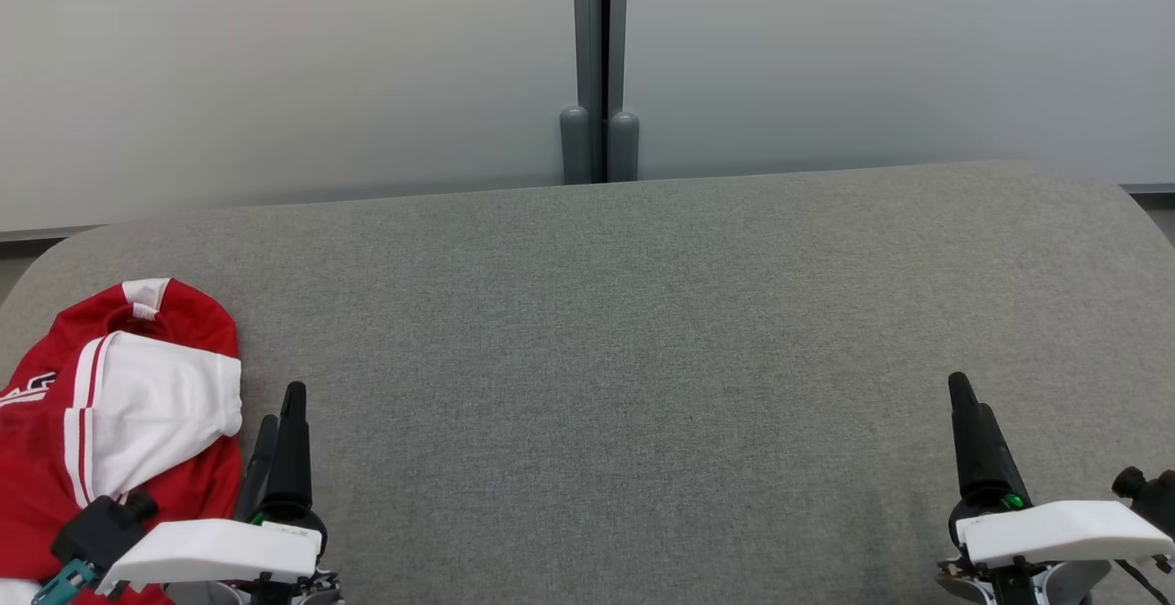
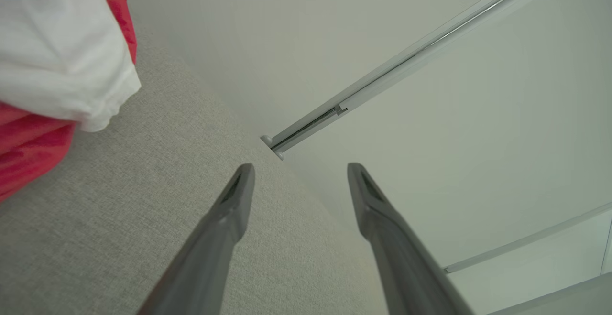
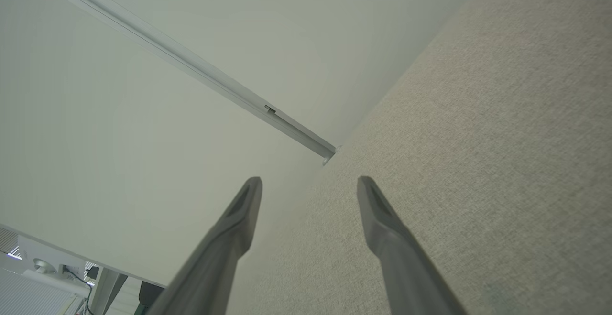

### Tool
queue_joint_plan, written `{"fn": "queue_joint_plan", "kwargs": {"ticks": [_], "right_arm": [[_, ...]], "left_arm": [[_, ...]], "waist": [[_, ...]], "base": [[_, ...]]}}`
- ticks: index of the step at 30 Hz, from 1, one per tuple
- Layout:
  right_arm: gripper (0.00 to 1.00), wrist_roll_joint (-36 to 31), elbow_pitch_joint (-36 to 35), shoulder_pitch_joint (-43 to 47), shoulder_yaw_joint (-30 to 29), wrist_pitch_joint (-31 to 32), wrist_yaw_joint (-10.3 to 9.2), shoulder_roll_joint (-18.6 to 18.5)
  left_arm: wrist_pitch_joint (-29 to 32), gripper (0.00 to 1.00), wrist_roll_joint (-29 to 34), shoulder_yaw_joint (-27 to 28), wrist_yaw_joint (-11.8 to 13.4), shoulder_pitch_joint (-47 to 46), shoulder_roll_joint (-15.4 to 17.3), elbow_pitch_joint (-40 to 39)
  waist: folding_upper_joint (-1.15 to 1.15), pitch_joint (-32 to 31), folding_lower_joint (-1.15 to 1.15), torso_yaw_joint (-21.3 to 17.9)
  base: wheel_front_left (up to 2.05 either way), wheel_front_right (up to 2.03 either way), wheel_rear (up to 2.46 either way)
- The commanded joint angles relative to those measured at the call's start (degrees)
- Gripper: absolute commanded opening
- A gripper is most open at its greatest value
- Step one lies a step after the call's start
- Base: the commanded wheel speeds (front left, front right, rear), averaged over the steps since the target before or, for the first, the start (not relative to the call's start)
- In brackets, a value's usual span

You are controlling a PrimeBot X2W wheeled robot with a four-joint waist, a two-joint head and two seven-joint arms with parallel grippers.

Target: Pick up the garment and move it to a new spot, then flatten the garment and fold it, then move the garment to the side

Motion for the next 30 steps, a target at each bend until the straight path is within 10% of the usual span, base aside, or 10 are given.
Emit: {"fn": "queue_joint_plan", "kwargs": {"ticks": [1, 30], "right_arm": [[1.00, -2.4, -1.1, -0.3, 0.5, -0.8, 0.02, -0.3], [1.00, -24.8, -4.6, 0.4, 6.1, -6.1, 0.02, -0.4]], "left_arm": [[-0.6, 1.00, 2.3, -0.4, 0.4, -0.6, 0.4, -1.3], [-6.0, 1.00, 22.0, -3.3, 1.4, 0.9, 0.6, -3.5]], "waist": [[0.00, 0.0, 0.00, 0.0], [0.00, -0.9, 0.00, -0.4]], "base": [[0.00, 0.00, 0.00], [0.00, 0.00, 0.00]]}}
